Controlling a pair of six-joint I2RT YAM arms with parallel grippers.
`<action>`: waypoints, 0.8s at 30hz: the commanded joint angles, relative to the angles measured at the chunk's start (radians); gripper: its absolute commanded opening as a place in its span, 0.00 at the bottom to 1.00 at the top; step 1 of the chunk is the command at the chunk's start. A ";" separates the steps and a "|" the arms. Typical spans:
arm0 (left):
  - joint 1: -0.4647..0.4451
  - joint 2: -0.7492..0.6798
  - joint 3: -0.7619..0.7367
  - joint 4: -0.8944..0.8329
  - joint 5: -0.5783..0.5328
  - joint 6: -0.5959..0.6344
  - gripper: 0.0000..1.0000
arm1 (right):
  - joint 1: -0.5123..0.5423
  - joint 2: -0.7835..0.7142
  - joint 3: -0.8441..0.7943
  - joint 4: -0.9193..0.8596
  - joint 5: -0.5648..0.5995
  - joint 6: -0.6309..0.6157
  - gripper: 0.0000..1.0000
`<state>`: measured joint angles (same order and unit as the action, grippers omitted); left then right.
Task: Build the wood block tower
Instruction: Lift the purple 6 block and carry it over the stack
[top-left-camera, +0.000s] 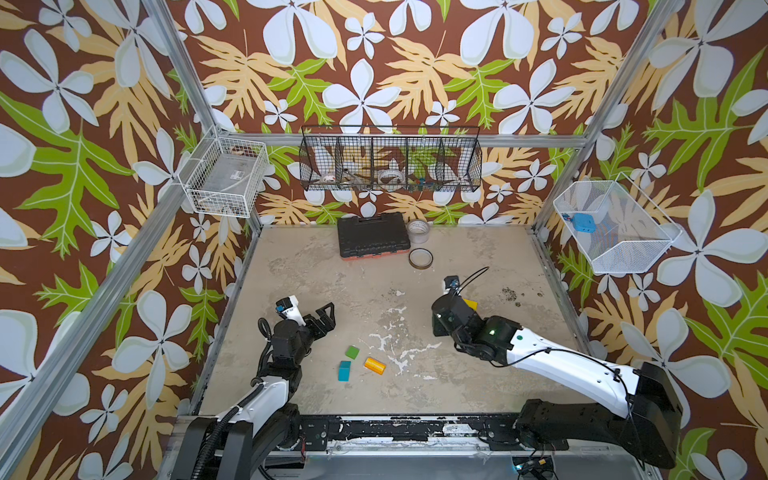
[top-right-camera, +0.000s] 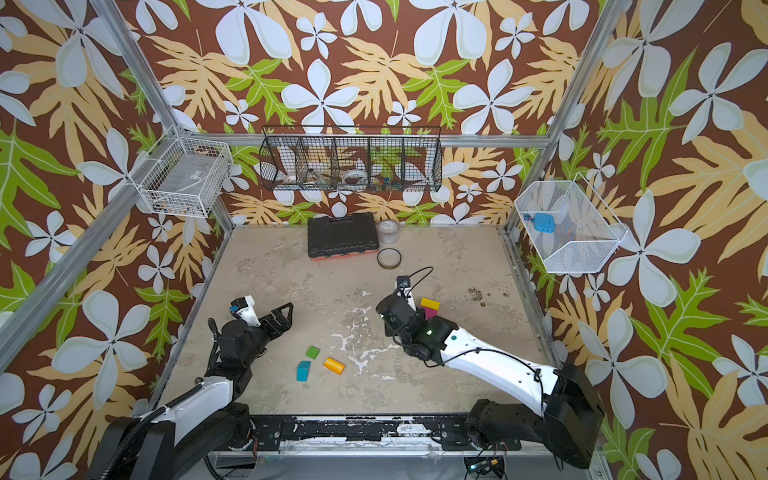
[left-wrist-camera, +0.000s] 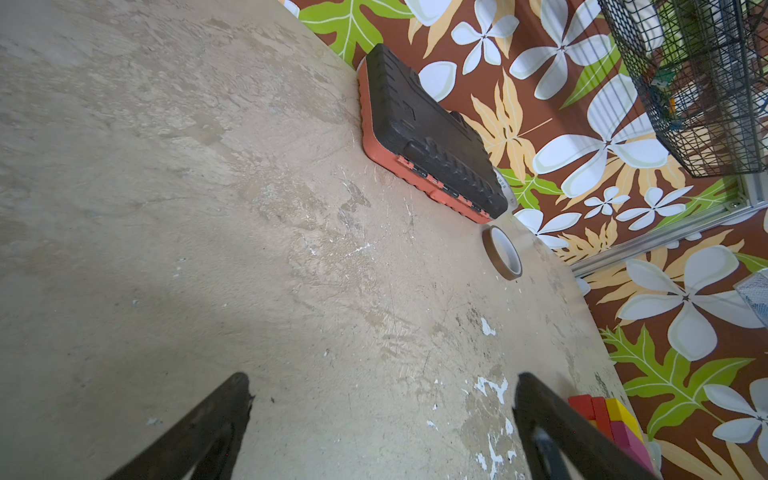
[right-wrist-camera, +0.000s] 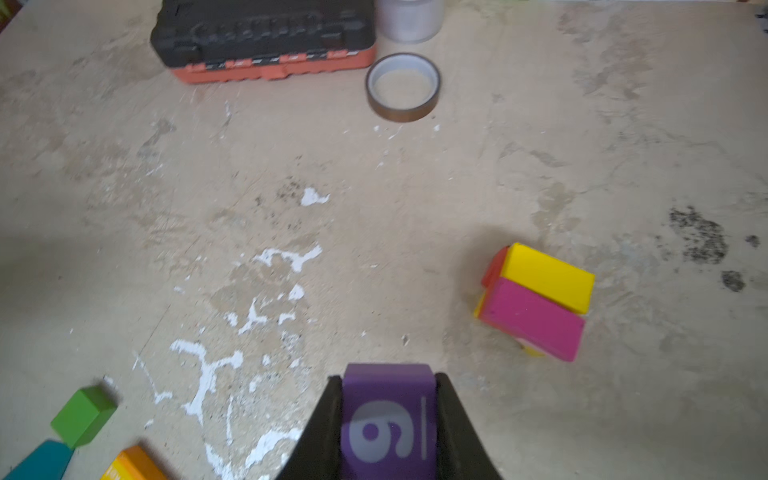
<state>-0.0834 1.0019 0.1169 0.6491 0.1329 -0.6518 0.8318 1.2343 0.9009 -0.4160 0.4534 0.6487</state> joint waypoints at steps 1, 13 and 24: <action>0.001 0.004 0.001 0.036 0.007 0.005 1.00 | -0.089 -0.036 0.012 -0.041 -0.057 -0.048 0.15; 0.001 0.024 0.008 0.041 0.016 0.007 1.00 | -0.455 -0.102 0.028 -0.119 -0.212 -0.108 0.11; 0.001 0.023 0.009 0.041 0.019 0.007 1.00 | -0.535 -0.007 0.018 -0.096 -0.303 -0.086 0.00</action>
<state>-0.0834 1.0267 0.1184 0.6559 0.1436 -0.6518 0.2989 1.2102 0.9119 -0.5167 0.1741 0.5472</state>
